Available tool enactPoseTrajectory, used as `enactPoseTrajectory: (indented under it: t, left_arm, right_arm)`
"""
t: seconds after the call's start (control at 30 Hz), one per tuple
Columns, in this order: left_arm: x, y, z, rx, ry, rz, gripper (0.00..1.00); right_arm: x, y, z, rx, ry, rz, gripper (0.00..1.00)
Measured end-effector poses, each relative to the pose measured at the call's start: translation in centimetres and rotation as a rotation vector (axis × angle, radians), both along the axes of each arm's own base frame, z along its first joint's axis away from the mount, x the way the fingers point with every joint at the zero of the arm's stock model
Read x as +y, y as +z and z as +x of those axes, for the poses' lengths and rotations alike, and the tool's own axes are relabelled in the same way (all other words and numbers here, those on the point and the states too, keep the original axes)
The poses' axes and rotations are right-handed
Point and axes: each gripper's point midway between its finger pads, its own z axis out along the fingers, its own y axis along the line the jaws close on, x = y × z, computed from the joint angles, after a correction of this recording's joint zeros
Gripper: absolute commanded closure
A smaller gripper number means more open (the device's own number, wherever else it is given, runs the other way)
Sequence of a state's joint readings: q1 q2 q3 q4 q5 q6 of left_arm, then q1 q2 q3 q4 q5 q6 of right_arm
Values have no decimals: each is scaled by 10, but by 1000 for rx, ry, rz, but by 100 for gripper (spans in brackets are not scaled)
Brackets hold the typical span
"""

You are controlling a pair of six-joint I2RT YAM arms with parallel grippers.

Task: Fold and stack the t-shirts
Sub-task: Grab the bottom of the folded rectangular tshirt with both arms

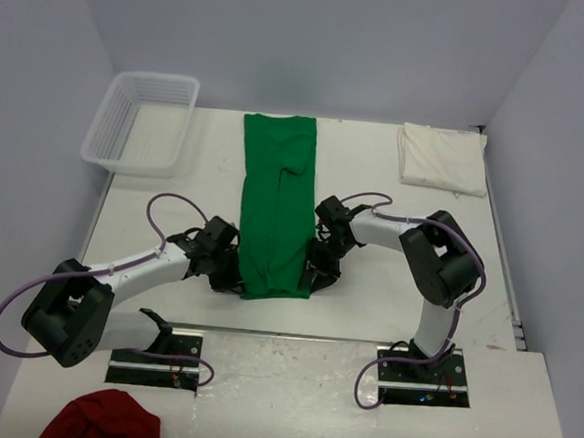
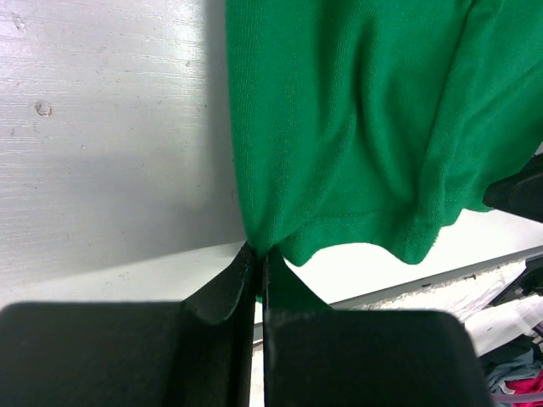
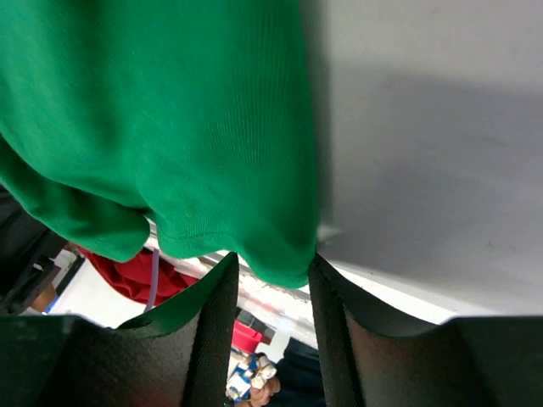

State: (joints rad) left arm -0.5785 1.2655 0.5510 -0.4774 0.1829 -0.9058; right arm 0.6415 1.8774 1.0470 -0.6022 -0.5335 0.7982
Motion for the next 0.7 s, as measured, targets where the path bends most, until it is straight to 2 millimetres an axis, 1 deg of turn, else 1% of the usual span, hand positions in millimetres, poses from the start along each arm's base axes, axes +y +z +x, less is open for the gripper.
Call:
enactPoseTrajectory:
  t: [0.03,0.07,0.17,0.2,0.23,0.43,0.6,0.7]
  left_arm:
    - [0,0,0,-1,0,0,100]
    - [0,0,0,-1,0,0,100]
    - [0,0,0,0,0,0,100]
    - [0,0,0,0,0,0,100]
    - [0,0,0,0,0,0,100]
    - [0,0,0,0,-1,-1,100]
    - [1,0,-1,0,-4,2,100]
    - [3,1,-3,6,-6,9,100]
  right_arm:
    - [1,0,2,1,-2,-4,62]
    - [1,-1,3,1,-2,-6,66]
    - [0,-2,4,-5,-5,-20,73]
    - [0,-3,5,-7,-5,-24,78]
    - [-1,-3,5,-9,-5,-28,87]
    - [-5,-7,4,-20,-13,-45,100]
    - [-7,-6,4,-77,-9,-45,100]
    - [-13,-5,4,-125,12,-74,100]
